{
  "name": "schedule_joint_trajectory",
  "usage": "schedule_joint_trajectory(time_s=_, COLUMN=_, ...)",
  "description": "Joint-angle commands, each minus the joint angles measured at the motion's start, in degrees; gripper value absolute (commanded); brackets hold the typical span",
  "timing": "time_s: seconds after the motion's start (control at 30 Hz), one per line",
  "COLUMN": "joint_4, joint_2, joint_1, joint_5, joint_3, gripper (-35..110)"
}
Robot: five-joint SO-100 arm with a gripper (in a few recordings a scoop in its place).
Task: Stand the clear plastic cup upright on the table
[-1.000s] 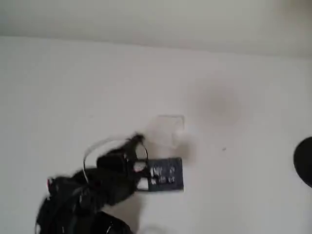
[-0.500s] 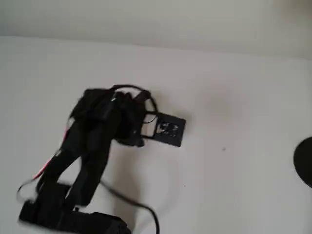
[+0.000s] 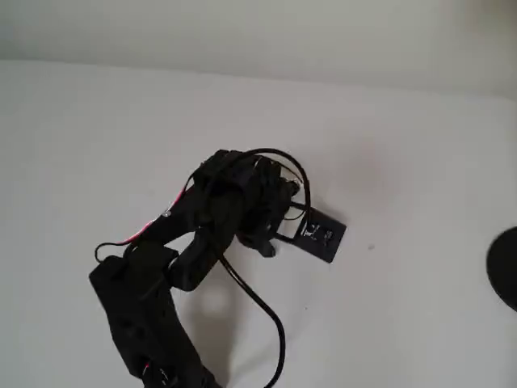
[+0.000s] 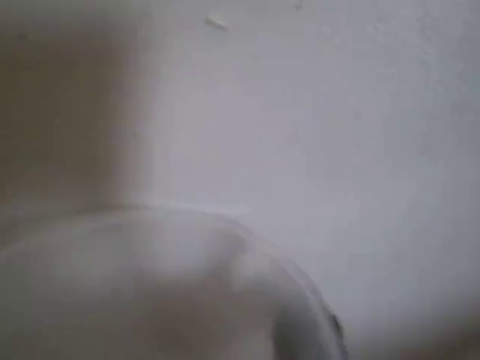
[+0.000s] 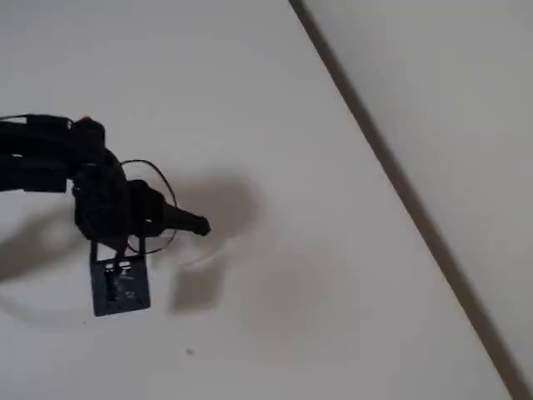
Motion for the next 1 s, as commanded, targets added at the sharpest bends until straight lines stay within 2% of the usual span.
schedule_joint_trajectory(time_s=0.0, joint_4=-0.5, joint_2=-0.2, joint_1=0.4, joint_5=-0.4, joint_3=-3.3, gripper=34)
schedule_joint_trajectory(time_s=0.1, joint_4=-0.5, joint_2=-0.8, joint_1=0.3, joint_5=-0.4, joint_3=-3.8, gripper=23)
schedule_joint_trajectory(time_s=0.23, joint_4=-0.3, joint_2=-0.8, joint_1=0.0, joint_5=-1.5, joint_3=-4.6, gripper=15)
schedule_joint_trajectory(time_s=0.5, joint_4=1.6, joint_2=11.2, joint_1=0.3, joint_5=-7.6, joint_3=-5.3, gripper=13)
schedule_joint_trajectory(time_s=0.73, joint_4=9.8, joint_2=20.3, joint_1=1.1, joint_5=-13.6, joint_3=-15.6, gripper=13)
schedule_joint_trajectory(time_s=0.97, joint_4=10.3, joint_2=28.7, joint_1=1.0, joint_5=-26.3, joint_3=-18.1, gripper=13)
